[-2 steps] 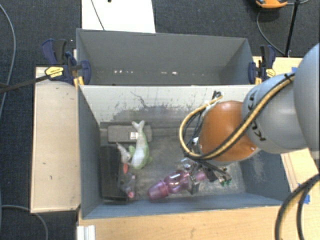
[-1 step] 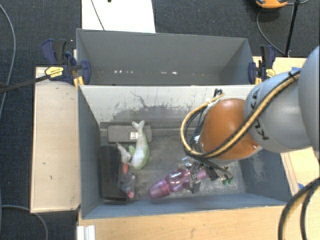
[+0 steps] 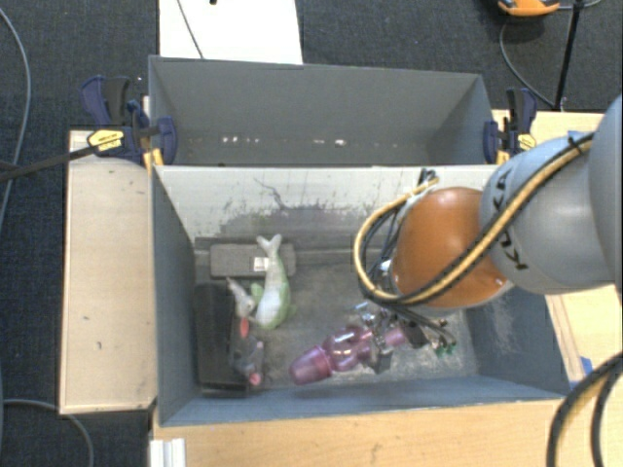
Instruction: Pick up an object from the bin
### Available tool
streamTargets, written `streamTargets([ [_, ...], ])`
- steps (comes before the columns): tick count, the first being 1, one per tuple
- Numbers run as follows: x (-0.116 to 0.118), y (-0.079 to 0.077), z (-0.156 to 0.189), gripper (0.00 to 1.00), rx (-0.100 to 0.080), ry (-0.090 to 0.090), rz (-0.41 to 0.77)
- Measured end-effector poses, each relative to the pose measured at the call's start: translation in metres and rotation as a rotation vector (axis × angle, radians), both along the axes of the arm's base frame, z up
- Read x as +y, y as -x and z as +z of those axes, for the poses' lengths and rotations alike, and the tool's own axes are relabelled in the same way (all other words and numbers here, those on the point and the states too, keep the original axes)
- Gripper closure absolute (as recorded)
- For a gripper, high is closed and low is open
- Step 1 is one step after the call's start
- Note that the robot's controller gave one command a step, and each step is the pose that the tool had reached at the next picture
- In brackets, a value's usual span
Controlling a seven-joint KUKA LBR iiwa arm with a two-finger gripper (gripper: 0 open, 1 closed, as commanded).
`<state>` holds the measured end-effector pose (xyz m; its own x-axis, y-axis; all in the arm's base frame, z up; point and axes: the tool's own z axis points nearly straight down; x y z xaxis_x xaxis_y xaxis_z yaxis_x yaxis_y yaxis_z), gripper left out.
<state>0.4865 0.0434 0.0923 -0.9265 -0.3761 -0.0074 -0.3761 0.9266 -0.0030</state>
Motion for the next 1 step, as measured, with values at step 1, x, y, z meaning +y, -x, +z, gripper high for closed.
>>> streamTargets([
  [1, -0.0001, 0.0009, 0.0090, 1.00, 0.004, 0.000, 0.000],
])
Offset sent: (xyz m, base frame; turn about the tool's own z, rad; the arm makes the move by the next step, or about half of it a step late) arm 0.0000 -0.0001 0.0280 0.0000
